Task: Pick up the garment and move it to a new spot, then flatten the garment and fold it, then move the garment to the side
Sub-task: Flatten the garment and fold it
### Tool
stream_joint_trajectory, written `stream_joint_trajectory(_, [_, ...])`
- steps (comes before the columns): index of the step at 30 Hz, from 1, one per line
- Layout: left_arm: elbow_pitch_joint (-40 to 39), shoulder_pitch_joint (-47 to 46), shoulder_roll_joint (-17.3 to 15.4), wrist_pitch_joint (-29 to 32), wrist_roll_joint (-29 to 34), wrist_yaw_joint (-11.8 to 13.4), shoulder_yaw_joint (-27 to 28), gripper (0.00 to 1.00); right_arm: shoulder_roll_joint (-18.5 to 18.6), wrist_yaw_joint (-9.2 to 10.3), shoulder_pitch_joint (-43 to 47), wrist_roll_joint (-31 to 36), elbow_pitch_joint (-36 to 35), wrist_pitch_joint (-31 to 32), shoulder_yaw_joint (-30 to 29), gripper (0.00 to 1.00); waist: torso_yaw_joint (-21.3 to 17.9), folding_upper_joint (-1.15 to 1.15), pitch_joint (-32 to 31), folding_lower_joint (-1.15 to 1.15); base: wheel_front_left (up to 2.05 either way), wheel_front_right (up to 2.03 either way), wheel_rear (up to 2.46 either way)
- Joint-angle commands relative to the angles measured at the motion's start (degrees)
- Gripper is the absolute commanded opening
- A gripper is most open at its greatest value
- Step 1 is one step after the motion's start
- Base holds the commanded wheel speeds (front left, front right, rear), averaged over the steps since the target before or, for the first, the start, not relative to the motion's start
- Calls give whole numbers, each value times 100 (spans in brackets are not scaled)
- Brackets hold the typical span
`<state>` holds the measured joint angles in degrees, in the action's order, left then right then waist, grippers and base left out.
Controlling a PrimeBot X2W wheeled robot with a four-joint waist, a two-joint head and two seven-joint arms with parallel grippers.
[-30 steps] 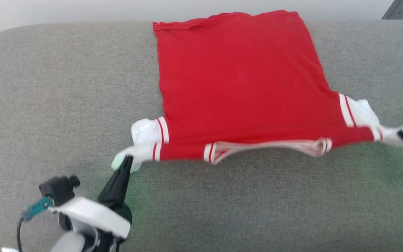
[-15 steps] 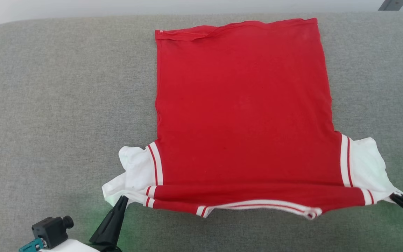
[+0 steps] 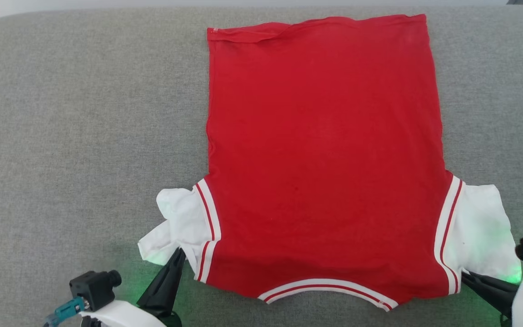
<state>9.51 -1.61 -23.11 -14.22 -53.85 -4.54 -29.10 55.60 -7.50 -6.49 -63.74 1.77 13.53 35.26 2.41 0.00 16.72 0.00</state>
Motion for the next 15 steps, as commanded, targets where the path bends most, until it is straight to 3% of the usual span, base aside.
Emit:
stream_joint_trajectory(1, [56, -133, 48, -34, 45, -26, 8, 0, -222, 2, -57, 202, 102, 117, -123, 0, 25, 0, 54, 0, 0, 0, 0])
stream_joint_trajectory(3, [81, -144, 54, -37, 51, -33, 15, 0, -334, 2, -51, 259, 130, 156, -180, 0, 28, 0, 66, 0, 0, 0, 0])
stream_joint_trajectory(4, [105, -168, 50, -44, 79, -34, 15, 0, -421, 2, -51, 337, 141, 167, -268, 5, 33, 0, 79, 0, 0, 0, 0])
stream_joint_trajectory(5, [124, -183, 51, -51, 104, -37, 21, 0, -503, 3, -59, 395, 152, 160, -376, 40, 30, 0, 90, 0, 0, 0, 0])
stream_joint_trajectory(6, [142, -190, 65, -55, 110, -45, 26, 0, -559, 3, -44, 451, 162, 171, -488, 81, 31, 0, 93, 0, 0, 0, 0])
stream_joint_trajectory(7, [158, -191, 78, -54, 126, -54, 26, 0, -587, 4, -15, 516, 146, 189, -599, 100, 39, 0, 94, 0, 0, 0, 0])
stream_joint_trajectory(10, [196, -192, 91, -65, 202, -65, 14, 0, -624, 3, 129, 597, -26, 217, -1034, 100, 63, 0, 85, 0, 0, 0, 0])
stream_joint_trajectory(15, [128, -203, 161, -87, 341, -93, -19, 0, -358, 2, 291, 698, -480, 414, -2166, 100, 179, 0, 73, 0, 0, 0, 0])
